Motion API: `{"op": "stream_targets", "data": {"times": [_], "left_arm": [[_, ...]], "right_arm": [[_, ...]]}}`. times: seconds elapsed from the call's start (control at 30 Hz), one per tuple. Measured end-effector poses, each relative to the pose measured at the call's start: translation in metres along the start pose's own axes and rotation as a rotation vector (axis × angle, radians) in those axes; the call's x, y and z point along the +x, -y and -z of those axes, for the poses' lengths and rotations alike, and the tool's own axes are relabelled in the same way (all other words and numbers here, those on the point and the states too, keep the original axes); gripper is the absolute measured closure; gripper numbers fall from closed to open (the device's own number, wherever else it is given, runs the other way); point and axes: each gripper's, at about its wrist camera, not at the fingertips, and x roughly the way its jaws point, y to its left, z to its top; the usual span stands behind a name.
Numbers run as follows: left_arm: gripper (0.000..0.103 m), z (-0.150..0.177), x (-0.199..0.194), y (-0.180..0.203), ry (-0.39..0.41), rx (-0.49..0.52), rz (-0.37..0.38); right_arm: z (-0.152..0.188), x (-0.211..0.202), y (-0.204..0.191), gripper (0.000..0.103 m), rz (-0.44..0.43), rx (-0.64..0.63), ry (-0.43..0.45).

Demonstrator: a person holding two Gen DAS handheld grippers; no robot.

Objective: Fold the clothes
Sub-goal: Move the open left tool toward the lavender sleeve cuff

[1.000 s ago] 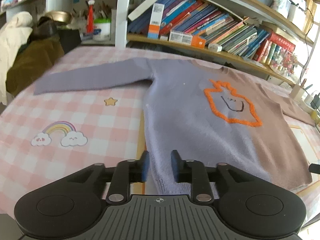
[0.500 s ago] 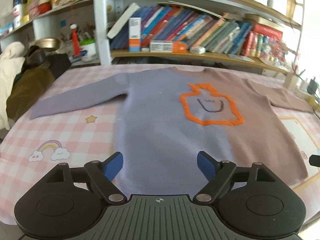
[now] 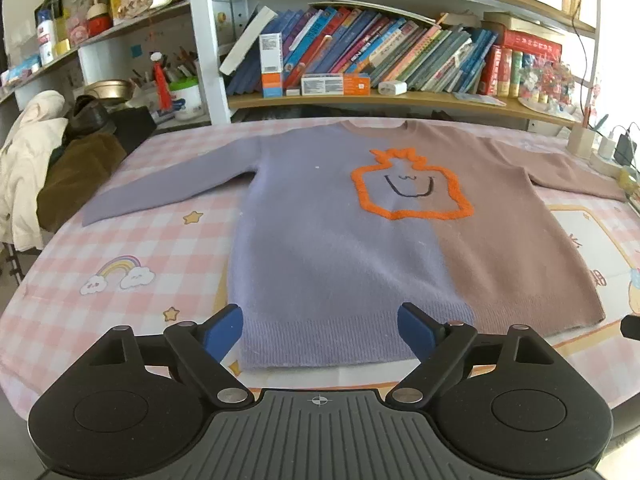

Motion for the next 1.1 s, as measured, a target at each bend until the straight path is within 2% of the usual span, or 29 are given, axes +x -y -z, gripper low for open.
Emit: {"op": "stream_targets", "data": {"times": [0.17, 0.37, 0.8, 0.87, 1.1], "left_arm": [[0.016, 0.001, 0.002, 0.008, -0.001, 0.042, 0.025], [0.015, -0.002, 0.013, -0.011, 0.000, 0.047, 0.043], [0.014, -0.039, 0.058, -0.083, -0.008, 0.066, 0.103], [0.014, -0.043, 0.064, -0.096, -0.002, 0.056, 0.107], [0.014, -0.060, 0.086, -0.159, 0.012, -0.058, 0.050]], "right_arm": [[0.000, 0.001, 0.005, 0.004, 0.022, 0.031, 0.003], [-0.008, 0.010, -0.015, 0.004, 0.018, 0.029, 0.005], [-0.035, 0.035, -0.089, 0.003, 0.066, 0.075, 0.015], [-0.038, 0.039, -0.098, 0.003, 0.078, 0.085, 0.015], [-0.046, 0.049, -0.133, 0.003, 0.102, 0.085, 0.019]]}}
